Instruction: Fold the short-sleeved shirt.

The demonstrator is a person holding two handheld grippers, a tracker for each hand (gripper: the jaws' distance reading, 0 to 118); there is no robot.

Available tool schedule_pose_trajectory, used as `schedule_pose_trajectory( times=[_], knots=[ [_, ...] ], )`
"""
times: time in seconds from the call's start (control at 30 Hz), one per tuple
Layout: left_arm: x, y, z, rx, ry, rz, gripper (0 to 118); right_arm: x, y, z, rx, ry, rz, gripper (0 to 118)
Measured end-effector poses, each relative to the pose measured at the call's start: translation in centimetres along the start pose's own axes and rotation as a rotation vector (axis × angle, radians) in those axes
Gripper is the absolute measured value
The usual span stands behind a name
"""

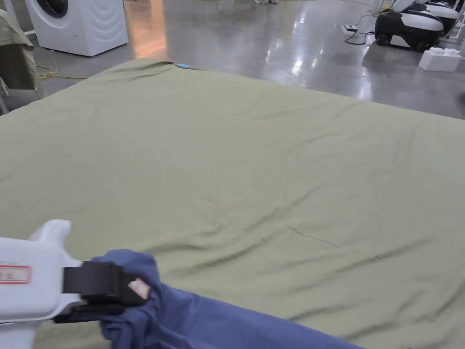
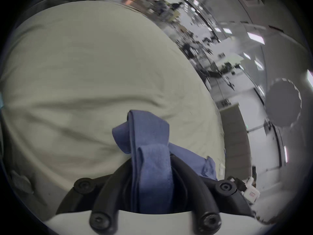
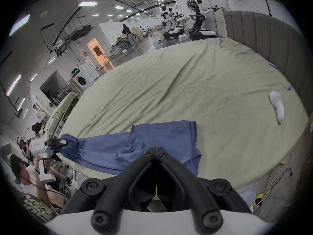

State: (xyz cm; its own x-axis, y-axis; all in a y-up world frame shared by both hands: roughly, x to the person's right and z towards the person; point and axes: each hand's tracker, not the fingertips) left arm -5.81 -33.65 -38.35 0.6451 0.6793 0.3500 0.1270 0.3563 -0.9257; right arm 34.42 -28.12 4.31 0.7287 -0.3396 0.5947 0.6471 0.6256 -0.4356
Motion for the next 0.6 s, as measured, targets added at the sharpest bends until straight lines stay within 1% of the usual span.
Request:
schedule_pose_trajectory(
  times=[0.07,0.17,0.2,0.23,0.3,0.33,0.37,0.4,0.43,0.47,0.53,0.6],
  knots=[
    [3.0,-0.4,-3.4,-0.076,-0.050,-0.067,13,0.3,-0.2,0.1,-0.003,0.001,0.004,2],
    [7.3,-2.2,-9.2,-0.230,-0.055,-0.235,13,1.1,-0.6,0.5,0.006,0.002,-0.011,2],
    [8.3,-3.0,-11.2,-0.269,-0.044,-0.259,13,1.5,-0.7,0.7,0.012,0.007,-0.028,2],
    [9.2,-3.8,-13.2,-0.302,-0.003,-0.289,13,1.9,-0.9,0.8,0.017,0.006,-0.045,2],
    [10.1,-5.3,-16.3,-0.375,0.022,-0.350,14,2.5,-1.0,0.9,0.021,-0.001,-0.057,2],
    [10.6,-5.8,-17.1,-0.390,0.035,-0.376,20,2.7,-1.0,1.0,0.022,-0.007,-0.059,2],
    [11.1,-6.2,-17.3,-0.378,0.048,-0.403,32,2.8,-1.1,1.0,0.022,-0.012,-0.061,2],
    [12.1,-6.5,-16.3,-0.353,0.004,-0.394,64,3.0,-1.2,1.0,0.022,-0.014,-0.064,2],
    [12.3,-6.3,-15.7,-0.361,-0.090,-0.359,89,3.6,-1.3,1.1,0.021,-0.011,-0.071,2],
    [12.2,-6.1,-15.3,-0.385,-0.183,-0.299,96,3.9,-1.3,1.0,0.020,-0.004,-0.080,2],
    [12.0,-5.5,-13.6,-0.419,-0.323,-0.151,96,4.1,-1.4,0.7,0.018,0.005,-0.089,2],
    [11.2,-4.9,-12.0,-0.453,-0.420,-0.071,96,4.1,-1.4,0.4,0.014,0.009,-0.089,2]
  ],
)
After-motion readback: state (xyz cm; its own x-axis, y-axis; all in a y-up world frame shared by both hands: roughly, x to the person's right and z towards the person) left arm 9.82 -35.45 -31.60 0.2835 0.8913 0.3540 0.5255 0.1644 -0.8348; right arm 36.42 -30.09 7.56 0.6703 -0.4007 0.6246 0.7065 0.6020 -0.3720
